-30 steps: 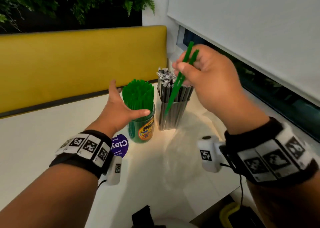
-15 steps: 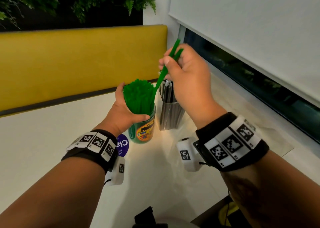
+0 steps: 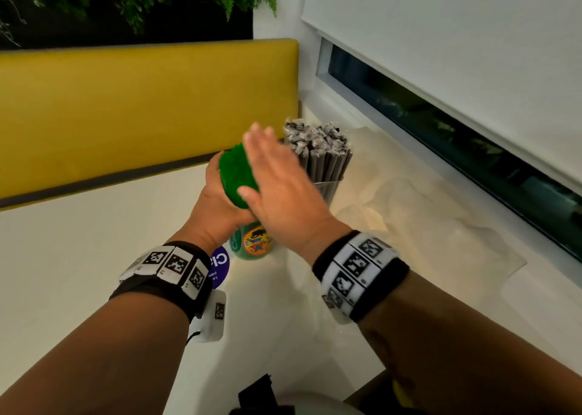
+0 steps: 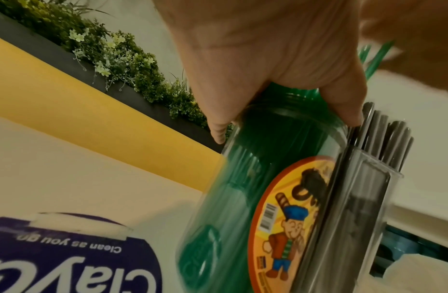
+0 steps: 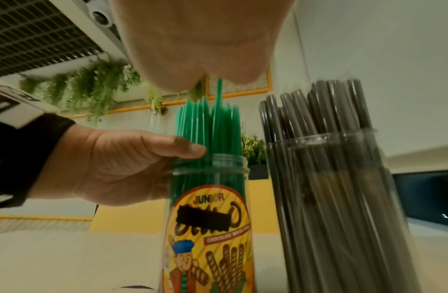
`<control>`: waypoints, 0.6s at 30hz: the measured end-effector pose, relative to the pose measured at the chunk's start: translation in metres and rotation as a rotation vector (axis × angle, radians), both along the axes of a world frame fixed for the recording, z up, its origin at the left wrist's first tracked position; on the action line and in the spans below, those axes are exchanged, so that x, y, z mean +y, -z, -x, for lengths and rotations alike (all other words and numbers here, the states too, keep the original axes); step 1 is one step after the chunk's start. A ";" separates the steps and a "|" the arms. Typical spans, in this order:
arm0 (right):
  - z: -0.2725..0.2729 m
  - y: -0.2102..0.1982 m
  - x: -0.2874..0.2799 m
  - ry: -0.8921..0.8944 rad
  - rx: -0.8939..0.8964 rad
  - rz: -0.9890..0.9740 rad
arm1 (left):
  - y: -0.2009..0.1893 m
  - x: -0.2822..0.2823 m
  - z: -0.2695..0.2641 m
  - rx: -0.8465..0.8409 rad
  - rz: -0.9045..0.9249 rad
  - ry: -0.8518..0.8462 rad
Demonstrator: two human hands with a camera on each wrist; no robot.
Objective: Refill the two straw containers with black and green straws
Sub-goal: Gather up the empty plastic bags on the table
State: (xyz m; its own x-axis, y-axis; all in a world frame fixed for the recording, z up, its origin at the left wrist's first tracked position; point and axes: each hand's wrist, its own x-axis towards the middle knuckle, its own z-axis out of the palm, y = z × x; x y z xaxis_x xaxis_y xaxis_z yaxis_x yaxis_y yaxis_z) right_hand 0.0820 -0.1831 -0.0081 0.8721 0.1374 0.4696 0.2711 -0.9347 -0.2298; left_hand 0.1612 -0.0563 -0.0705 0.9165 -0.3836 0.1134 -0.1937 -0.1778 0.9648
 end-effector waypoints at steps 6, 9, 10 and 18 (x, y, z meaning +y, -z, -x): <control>0.004 -0.013 0.004 -0.025 0.183 -0.046 | 0.011 -0.008 0.009 0.059 0.000 -0.195; 0.037 -0.034 -0.027 0.002 -0.179 -0.194 | 0.029 -0.006 0.038 0.434 0.057 -0.304; 0.051 -0.035 -0.048 0.083 -0.261 -0.243 | 0.038 -0.005 0.049 0.549 -0.008 -0.333; 0.132 0.052 -0.165 0.829 0.687 -0.593 | 0.013 -0.047 0.131 0.799 -0.312 0.184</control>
